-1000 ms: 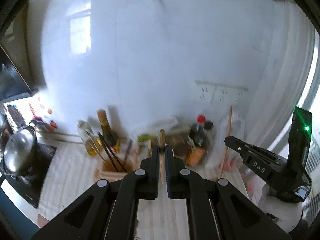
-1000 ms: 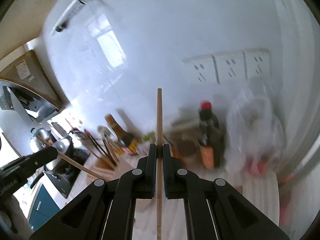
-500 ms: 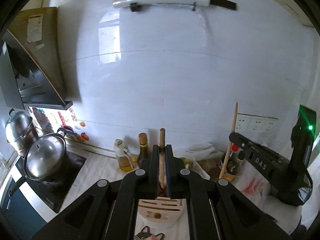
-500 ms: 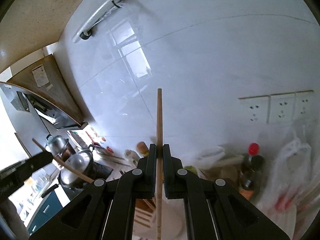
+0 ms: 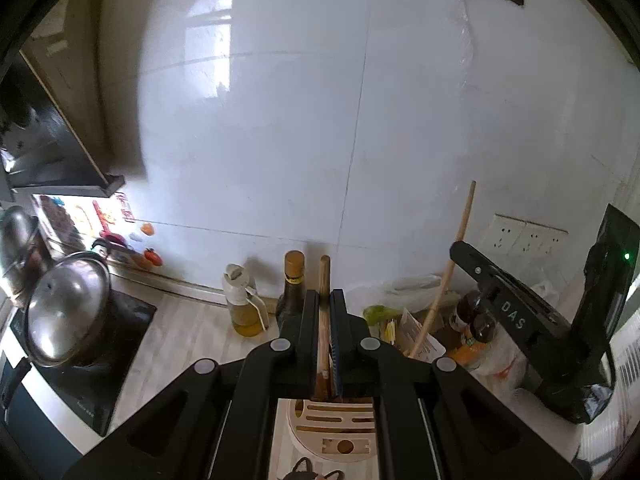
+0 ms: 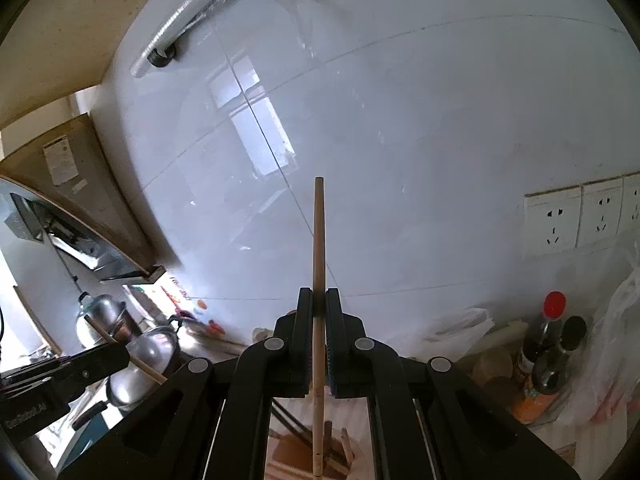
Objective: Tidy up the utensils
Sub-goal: 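Lift both light chopsticks and carry them above the beige holder, then lower both light chopsticks into the holder and open both tools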
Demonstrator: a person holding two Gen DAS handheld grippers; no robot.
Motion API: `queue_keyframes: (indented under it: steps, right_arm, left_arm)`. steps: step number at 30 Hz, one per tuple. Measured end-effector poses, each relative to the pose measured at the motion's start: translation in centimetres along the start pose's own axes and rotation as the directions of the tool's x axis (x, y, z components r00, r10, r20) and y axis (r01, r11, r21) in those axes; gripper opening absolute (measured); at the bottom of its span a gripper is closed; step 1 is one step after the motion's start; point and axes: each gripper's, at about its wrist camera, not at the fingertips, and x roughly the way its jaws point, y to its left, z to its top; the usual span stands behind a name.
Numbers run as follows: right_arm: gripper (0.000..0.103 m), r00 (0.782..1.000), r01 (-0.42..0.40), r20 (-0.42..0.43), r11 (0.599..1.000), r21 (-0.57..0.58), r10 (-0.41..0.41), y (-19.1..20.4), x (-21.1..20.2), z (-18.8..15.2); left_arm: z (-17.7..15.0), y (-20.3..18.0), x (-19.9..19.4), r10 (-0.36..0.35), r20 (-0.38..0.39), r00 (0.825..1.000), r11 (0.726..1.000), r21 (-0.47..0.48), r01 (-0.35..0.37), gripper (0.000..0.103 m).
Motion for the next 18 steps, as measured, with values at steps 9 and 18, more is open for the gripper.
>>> queue_keyframes:
  steps: [9, 18]
  right_arm:
    - [0.006, 0.995, 0.066, 0.076, 0.997, -0.046, -0.062, 2.0, 1.5, -3.2]
    - [0.006, 0.987, 0.116, 0.133, 0.979, -0.167, -0.094, 3.9, 0.2, -7.0]
  left_arm:
    - [-0.2, 1.9, 2.6, -0.077, -0.057, 0.995, 0.997, 0.013, 0.078, 0.003]
    - [-1.7, 1.9, 3.9, -0.127, -0.108, 0.986, 0.989, 0.057, 0.134, 0.003]
